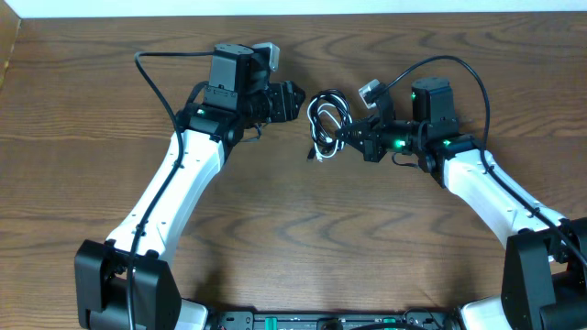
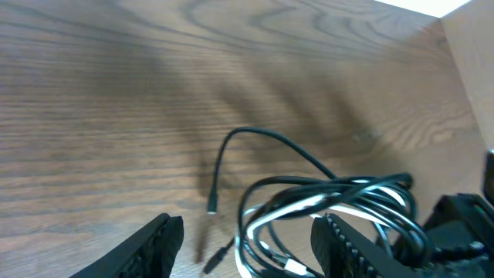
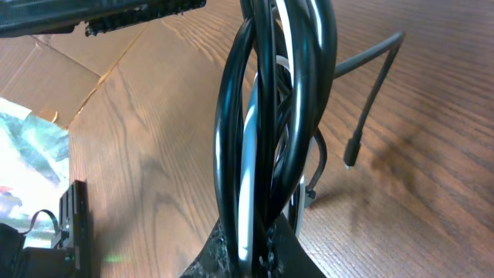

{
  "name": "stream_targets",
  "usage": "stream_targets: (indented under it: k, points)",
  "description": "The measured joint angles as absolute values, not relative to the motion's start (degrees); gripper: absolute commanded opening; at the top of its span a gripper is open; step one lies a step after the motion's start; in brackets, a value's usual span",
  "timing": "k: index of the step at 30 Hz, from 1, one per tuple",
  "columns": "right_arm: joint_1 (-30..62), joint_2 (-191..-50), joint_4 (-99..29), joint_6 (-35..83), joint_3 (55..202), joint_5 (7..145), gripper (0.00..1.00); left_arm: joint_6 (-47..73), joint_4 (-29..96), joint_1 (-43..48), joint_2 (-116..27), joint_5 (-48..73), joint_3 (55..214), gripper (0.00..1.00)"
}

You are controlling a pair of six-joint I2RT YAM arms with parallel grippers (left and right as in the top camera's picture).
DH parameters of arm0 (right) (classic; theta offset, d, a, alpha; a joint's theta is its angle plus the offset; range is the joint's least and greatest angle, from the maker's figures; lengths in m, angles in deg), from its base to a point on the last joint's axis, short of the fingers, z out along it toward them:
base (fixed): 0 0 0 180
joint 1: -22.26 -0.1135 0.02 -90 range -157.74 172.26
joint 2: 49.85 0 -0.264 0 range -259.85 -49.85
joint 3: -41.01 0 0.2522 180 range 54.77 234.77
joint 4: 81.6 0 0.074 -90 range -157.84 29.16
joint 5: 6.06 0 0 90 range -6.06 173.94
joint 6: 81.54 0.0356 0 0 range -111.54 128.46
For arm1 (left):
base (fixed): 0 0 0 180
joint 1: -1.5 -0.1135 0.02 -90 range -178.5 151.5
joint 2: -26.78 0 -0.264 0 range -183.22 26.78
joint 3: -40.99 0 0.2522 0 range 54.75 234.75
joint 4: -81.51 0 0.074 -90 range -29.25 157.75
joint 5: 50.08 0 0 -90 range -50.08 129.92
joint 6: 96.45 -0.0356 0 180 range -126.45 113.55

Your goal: Untangle cables

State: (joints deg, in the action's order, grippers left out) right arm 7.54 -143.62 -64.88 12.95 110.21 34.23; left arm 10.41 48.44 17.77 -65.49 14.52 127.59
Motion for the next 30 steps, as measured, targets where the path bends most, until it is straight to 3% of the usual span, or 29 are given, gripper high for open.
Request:
stream_targets:
  k: [12,16,22,30]
  points:
    - [7.52,-143.62,-64.14,13.78,110.21,34.25,0.01,10.39,53.77,23.13,-66.89,12.79,127.59,0.64]
    - [7.54,-143.62,-63.66,13.98,110.21,34.4,0.01,10.43,55.67,23.94,-70.41,12.81,127.59,0.62]
    - [7.58,-143.62,-63.37,14.15,110.19,34.69,0.01,11.02,57.71,24.18,-73.33,13.27,127.59,0.52]
    - [7.58,-143.62,-63.37,14.15,110.19,34.66,0.01,13.25,62.3,24.83,-75.45,13.58,127.59,0.51]
